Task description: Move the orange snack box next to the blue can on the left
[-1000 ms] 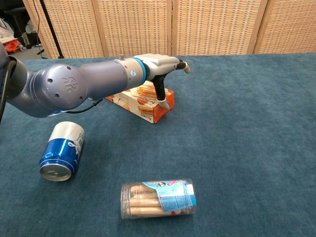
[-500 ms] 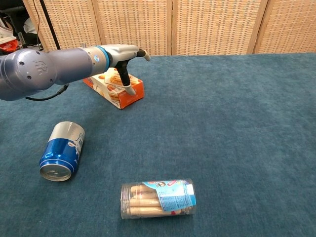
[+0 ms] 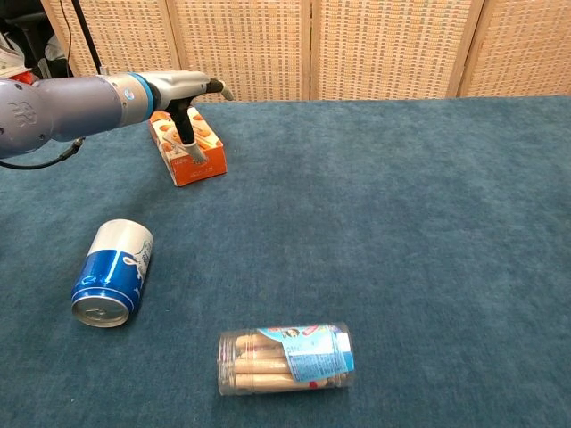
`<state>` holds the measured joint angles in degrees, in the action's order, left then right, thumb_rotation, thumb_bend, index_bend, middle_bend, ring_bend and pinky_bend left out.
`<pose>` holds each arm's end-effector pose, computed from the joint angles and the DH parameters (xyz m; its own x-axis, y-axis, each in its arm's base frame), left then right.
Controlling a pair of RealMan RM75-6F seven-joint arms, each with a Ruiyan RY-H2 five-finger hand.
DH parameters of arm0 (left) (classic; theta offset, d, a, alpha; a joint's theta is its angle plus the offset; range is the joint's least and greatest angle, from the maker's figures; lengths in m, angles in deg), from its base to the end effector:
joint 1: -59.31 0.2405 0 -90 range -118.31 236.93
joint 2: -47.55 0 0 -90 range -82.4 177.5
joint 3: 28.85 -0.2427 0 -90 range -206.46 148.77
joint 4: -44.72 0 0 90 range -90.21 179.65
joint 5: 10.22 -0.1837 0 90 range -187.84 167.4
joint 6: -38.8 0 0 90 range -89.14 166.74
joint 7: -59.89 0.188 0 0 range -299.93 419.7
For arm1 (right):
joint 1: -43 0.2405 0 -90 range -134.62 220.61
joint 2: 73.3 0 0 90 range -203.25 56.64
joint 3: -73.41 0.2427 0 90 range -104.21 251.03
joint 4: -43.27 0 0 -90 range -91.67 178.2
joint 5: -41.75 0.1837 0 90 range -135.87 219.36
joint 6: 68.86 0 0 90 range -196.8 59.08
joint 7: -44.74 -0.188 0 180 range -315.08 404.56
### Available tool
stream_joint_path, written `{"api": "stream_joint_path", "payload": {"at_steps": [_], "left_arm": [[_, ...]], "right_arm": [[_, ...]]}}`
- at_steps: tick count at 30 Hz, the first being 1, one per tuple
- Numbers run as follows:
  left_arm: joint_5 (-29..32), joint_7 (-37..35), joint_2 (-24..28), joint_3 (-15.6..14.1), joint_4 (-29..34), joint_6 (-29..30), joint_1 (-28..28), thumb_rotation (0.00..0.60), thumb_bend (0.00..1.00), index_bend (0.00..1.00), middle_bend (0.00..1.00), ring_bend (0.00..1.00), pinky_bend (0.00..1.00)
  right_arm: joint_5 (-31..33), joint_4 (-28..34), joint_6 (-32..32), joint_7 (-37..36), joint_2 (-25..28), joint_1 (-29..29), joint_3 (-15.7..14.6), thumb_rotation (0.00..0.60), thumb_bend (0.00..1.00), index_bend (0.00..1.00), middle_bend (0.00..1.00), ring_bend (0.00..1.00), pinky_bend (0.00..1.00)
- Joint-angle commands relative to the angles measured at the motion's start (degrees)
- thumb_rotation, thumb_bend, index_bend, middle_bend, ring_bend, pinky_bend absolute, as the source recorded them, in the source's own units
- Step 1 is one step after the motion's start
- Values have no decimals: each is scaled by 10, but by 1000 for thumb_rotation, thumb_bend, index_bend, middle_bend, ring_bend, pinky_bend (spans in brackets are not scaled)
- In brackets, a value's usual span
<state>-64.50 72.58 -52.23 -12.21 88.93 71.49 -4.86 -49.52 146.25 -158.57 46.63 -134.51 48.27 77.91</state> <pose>-0.0934 0.5031 -0.0111 0.5490 0.2304 0.8034 0.8250 -0.3035 -0.4767 -0.2321 -0.2237 0.1920 0.2949 0.1002 0.9503 -0.9438 -0.1246 0.3060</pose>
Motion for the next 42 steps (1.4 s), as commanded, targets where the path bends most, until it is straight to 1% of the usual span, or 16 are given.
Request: {"api": "stream_joint_path", "payload": {"at_steps": [1,2,4,7,9,13,16,21,23,25,28,30,33,35,38,42], "left_arm": [[-76,-49,53,-18,73,33,22,600,297,132,0,0,0],[-92,-59,67,-22,89,39,26,600,367,132,0,0,0],[-117,-75,94,-28,118,44,32,600,572,132,0,0,0],[-145,-82,124,-37,140,48,33,600,784,135,0,0,0],[-146,-77,125,-40,138,41,30,600,859,147,0,0,0],[-127,-68,101,-36,118,16,12,600,970,193,0,0,0],[-110,-56,75,-31,92,0,-3,600,1000,259,4,0,0],[-74,-32,29,-22,36,-25,-31,600,1000,303,36,1,0],[-63,-20,12,-22,14,-34,-40,600,1000,319,68,19,0],[-50,-9,-5,-24,-9,-47,-46,600,1000,347,114,57,16],[-33,4,-18,-29,-30,-65,-50,600,1000,380,143,85,61],[-21,14,-21,-32,-43,-75,-50,600,1000,393,154,94,71],[4,23,-16,-35,-52,-93,-44,600,1000,396,157,96,109],[23,27,-5,-38,-44,-103,-38,600,1000,398,158,98,123],[34,29,13,-44,-26,-108,-28,600,1000,398,165,105,124],[38,35,61,-59,38,-95,-10,600,1000,398,193,149,172]], "right_arm": [[-1,0,0,-1,1,0,0,600,0,0,0,0,0],[-1,0,0,-1,1,0,0,600,0,0,0,0,0],[-2,1,1,-1,1,0,-1,600,0,0,0,0,0],[-6,2,3,-1,2,0,-2,600,0,0,0,0,0],[-7,3,3,-1,2,0,-3,600,0,0,0,0,0],[-10,5,4,1,1,0,-4,600,0,0,0,0,0],[-10,5,4,2,1,0,-4,600,0,0,0,0,0],[-7,4,6,1,1,1,-2,600,0,0,0,0,0],[-5,3,7,0,1,1,-2,600,0,0,0,0,0],[-2,3,8,-2,1,1,0,600,0,0,0,0,0],[2,2,9,-5,2,2,2,600,0,0,0,0,0],[3,1,9,-7,3,2,3,600,0,0,0,0,0],[1,1,11,-8,3,3,2,600,0,0,0,0,0],[-1,2,11,-8,4,2,1,600,0,0,0,0,0],[-3,3,7,-9,4,1,1,600,0,0,0,0,0],[-7,5,4,-9,6,-1,-1,600,0,0,0,0,0]]}}
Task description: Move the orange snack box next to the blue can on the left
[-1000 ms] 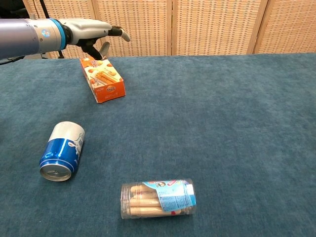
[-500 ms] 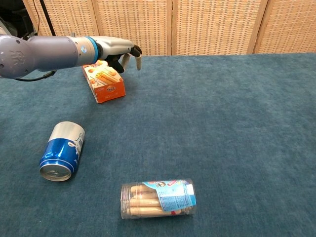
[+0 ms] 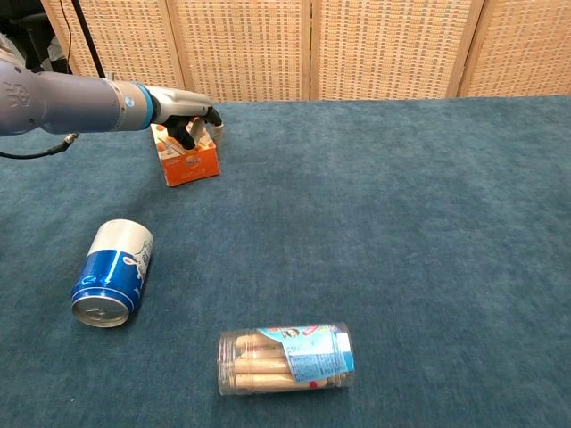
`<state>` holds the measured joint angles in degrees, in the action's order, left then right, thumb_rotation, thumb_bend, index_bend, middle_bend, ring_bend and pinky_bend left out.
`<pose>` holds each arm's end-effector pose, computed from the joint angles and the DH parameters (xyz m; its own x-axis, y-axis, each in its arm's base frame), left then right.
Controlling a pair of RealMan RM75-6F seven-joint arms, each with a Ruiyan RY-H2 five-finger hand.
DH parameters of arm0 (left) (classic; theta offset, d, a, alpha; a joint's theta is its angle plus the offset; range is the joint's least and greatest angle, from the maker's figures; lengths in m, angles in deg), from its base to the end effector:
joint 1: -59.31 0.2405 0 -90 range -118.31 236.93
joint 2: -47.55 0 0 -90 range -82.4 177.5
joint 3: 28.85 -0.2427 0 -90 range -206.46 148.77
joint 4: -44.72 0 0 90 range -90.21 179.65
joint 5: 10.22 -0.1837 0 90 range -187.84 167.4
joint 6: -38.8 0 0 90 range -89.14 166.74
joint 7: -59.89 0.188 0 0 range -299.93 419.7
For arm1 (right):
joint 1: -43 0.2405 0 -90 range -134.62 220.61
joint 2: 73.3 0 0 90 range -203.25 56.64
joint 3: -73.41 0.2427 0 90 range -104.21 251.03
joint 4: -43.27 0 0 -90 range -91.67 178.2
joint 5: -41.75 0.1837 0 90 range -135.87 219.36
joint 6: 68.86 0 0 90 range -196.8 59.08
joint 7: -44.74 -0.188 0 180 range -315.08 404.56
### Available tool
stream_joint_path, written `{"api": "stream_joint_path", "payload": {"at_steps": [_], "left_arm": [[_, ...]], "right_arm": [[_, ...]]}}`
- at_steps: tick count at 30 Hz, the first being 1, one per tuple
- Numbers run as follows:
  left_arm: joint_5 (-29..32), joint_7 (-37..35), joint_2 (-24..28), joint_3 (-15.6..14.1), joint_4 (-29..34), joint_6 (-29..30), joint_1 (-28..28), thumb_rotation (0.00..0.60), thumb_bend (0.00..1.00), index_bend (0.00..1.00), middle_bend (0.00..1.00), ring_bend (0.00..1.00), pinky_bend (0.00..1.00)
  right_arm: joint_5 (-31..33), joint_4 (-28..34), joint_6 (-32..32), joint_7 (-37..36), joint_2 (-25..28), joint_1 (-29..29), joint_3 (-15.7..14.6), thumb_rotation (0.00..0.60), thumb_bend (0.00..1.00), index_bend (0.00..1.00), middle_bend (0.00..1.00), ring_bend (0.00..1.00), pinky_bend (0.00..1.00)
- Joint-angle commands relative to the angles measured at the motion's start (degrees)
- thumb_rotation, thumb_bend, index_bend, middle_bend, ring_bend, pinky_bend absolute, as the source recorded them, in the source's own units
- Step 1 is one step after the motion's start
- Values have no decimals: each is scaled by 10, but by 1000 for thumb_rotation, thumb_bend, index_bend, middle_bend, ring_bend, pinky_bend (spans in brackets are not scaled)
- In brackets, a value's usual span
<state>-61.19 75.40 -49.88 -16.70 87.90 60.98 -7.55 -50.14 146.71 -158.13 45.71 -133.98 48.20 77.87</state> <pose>-0.1076 0.5025 -0.0228 0.6508 0.3487 0.6744 0.7578 -0.3521 -0.5493 -0.2299 -0.2230 0.1919 0.2823 0.0897 0.9551 -0.9465 -0.1362 0.2925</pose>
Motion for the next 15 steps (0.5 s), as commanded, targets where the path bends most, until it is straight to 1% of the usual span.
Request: {"api": "stream_joint_path", "payload": {"at_steps": [1,6,12,15], "left_arm": [[4,8,44,-17,58,14,21,600,1000,398,201,157,181],[29,14,92,-38,114,19,37,600,1000,398,204,159,183],[48,14,124,-54,157,24,45,600,1000,398,205,159,183],[52,10,134,-58,175,28,47,600,1000,398,205,159,183]], "right_arm": [[-2,1,-1,0,1,-1,0,600,0,0,0,0,0],[-5,3,-1,3,1,-1,-2,600,0,0,0,0,0],[-7,6,-3,3,1,-2,-2,600,0,0,0,0,0],[-7,6,-3,3,1,-2,-2,600,0,0,0,0,0]]}}
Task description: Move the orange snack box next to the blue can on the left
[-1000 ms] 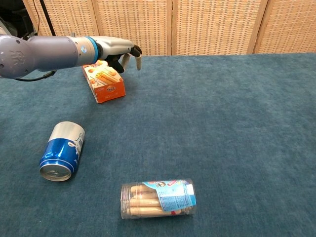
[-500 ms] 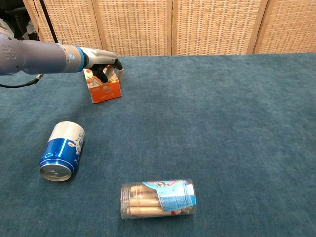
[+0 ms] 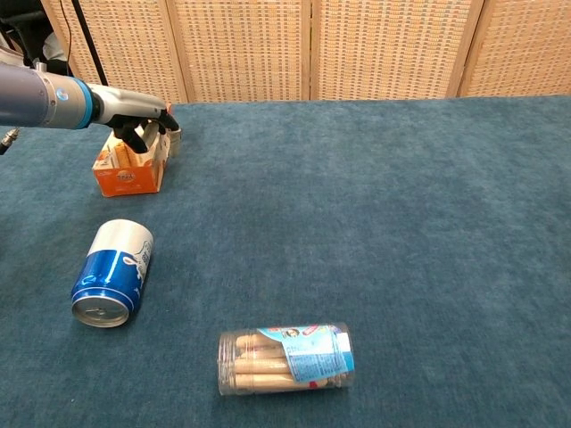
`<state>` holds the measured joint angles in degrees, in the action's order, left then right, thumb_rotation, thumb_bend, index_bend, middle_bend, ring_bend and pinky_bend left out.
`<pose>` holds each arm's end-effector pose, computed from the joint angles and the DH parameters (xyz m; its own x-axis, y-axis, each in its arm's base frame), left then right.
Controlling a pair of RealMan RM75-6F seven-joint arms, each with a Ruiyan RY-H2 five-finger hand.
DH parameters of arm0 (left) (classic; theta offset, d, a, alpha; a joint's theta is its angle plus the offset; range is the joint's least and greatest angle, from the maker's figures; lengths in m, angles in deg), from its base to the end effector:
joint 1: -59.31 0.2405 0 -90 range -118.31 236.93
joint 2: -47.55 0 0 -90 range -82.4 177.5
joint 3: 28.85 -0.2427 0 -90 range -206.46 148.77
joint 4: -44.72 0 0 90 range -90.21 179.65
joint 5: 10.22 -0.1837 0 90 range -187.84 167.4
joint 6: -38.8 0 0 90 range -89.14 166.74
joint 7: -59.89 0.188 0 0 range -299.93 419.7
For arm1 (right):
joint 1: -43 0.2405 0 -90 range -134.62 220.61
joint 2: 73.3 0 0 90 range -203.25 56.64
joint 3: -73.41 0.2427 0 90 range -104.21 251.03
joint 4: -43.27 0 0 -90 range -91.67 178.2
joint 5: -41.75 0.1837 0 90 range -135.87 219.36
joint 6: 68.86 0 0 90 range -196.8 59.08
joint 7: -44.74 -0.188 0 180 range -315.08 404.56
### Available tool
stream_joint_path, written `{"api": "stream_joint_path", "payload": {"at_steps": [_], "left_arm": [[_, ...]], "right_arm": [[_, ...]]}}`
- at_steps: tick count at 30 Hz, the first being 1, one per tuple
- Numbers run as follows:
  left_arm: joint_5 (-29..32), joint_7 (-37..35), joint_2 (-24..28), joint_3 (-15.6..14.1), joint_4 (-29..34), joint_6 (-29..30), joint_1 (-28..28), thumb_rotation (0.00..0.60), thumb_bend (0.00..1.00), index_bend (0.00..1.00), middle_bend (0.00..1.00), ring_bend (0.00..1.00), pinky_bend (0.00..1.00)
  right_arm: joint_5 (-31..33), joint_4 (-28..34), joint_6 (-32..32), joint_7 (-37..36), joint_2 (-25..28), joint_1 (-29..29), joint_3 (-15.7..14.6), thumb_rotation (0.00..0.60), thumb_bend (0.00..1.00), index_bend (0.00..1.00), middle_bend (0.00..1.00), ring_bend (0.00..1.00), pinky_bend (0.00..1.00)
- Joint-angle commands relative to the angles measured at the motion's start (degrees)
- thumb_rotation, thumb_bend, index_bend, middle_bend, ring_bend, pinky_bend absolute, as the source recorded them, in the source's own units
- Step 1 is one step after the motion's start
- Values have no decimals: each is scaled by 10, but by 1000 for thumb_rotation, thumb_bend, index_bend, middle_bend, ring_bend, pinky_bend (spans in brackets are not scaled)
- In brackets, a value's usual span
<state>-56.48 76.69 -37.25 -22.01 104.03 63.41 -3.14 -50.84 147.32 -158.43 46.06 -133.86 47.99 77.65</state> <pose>-0.1488 0.4780 0.0156 0.6369 0.4180 0.6478 0.7706 -0.3225 -0.5496 -0.2269 -0.2210 0.1916 0.2799 0.0904 0.9558 -0.9459 -0.1443 0.2907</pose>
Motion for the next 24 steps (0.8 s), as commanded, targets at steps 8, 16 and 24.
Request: {"api": "stream_joint_path", "payload": {"at_steps": [8,16,24], "left_arm": [[2,-15,30,-11,59,7,5,600,1000,398,204,159,198],[21,-24,65,-17,113,7,2,600,1000,398,204,159,212],[46,-20,101,-41,173,3,-8,600,1000,398,204,159,226]], "right_arm": [[1,1,-1,-3,2,-1,1,600,0,0,0,0,0],[0,1,-2,-10,5,-2,1,600,0,0,0,0,0],[-5,3,-6,-13,7,-3,-1,600,0,0,0,0,0]]}}
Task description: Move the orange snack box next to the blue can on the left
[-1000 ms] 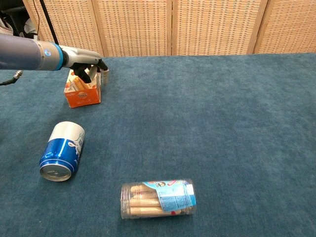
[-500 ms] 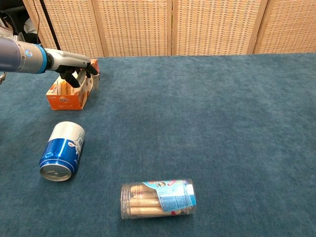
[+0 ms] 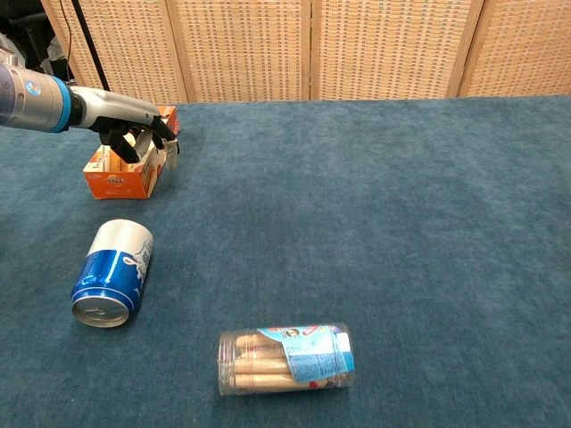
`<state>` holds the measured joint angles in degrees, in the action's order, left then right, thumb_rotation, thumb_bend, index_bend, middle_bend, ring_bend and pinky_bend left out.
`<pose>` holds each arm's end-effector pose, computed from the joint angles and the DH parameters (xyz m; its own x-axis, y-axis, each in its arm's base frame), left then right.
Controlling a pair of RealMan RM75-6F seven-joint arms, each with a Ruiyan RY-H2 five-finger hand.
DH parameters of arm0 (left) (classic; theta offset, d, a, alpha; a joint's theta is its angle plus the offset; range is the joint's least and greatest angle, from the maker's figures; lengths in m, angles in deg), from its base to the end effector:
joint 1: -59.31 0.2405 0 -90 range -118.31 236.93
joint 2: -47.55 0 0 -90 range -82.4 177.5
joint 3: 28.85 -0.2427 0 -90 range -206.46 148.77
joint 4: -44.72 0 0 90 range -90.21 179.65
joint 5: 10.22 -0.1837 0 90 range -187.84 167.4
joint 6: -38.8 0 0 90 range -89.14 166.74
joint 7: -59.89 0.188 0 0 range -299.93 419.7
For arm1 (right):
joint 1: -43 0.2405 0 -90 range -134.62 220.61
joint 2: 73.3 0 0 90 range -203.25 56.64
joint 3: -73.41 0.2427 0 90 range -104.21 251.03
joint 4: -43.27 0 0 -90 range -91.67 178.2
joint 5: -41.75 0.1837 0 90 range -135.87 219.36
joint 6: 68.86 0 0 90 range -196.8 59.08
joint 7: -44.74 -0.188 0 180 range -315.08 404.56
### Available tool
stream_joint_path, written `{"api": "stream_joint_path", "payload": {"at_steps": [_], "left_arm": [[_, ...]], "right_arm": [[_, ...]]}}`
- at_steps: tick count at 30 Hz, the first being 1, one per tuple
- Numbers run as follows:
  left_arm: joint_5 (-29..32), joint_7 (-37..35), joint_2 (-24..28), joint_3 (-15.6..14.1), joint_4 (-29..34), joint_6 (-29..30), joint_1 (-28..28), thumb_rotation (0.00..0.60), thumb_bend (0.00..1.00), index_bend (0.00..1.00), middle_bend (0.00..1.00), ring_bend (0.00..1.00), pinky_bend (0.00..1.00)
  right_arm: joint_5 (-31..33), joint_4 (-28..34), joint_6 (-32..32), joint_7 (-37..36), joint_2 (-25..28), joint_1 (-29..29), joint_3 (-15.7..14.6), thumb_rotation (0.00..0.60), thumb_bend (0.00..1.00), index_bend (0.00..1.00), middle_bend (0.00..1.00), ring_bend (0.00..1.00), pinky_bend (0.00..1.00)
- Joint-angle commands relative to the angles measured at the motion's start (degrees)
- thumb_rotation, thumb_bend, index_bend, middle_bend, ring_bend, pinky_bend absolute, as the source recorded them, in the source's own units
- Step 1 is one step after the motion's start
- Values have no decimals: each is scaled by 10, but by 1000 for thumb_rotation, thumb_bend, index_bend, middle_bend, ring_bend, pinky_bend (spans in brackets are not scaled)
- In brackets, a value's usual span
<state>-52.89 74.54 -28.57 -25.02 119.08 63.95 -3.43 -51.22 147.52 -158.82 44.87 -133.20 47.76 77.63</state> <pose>-0.1434 0.4437 0.0239 0.5704 0.5148 0.6400 0.8210 -0.3343 -0.4628 -0.2262 -0.2197 0.1951 0.2672 0.0933 0.9591 -0.9487 -0.1488 0.2788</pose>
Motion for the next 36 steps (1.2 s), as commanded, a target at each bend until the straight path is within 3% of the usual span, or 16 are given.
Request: {"api": "stream_joint_path", "payload": {"at_steps": [1,4,9,11,13,16,19,21,26,31,32,36], "left_arm": [[15,1,20,-15,32,-6,-7,600,1000,398,204,159,226],[9,-1,36,-14,61,23,-7,600,1000,398,204,159,227],[-35,-30,42,23,66,96,15,600,982,398,191,146,222],[-42,-41,41,35,55,107,16,600,874,362,136,87,179],[-37,-42,37,40,38,109,13,600,627,264,38,12,78],[6,-25,21,42,-9,90,-7,600,330,167,0,0,3],[57,-6,-6,38,-62,68,-30,600,191,119,0,0,0],[93,5,-32,35,-106,53,-46,600,168,116,0,0,0],[155,26,-90,13,-192,4,-72,600,170,89,0,0,0],[190,10,-99,-2,-216,-59,-73,600,218,57,0,0,0],[193,6,-94,-6,-214,-72,-75,600,265,54,0,0,0],[199,-12,-79,-19,-203,-95,-80,600,811,34,0,0,0]], "right_arm": [[-3,1,-3,-2,1,-2,-1,600,0,0,0,0,0],[-4,2,-4,-5,2,-3,-2,600,0,0,0,0,0],[-5,1,-3,-6,3,-2,-2,600,0,0,0,0,0],[-5,1,-1,-6,3,-2,-2,600,0,0,0,0,0],[-4,1,-1,-5,3,-1,-2,600,0,0,0,0,0],[0,0,1,-5,2,0,0,600,0,0,0,0,0],[7,0,4,-5,2,1,3,600,0,0,0,0,0],[14,-2,8,-5,1,3,5,600,0,0,0,0,0],[27,-3,18,-1,-2,7,9,600,0,0,0,0,0],[32,-3,22,2,-3,9,10,600,0,0,0,0,0],[32,-3,22,2,-3,9,10,600,0,0,0,0,0],[29,-2,21,3,-2,9,10,600,0,0,0,0,0]]}}
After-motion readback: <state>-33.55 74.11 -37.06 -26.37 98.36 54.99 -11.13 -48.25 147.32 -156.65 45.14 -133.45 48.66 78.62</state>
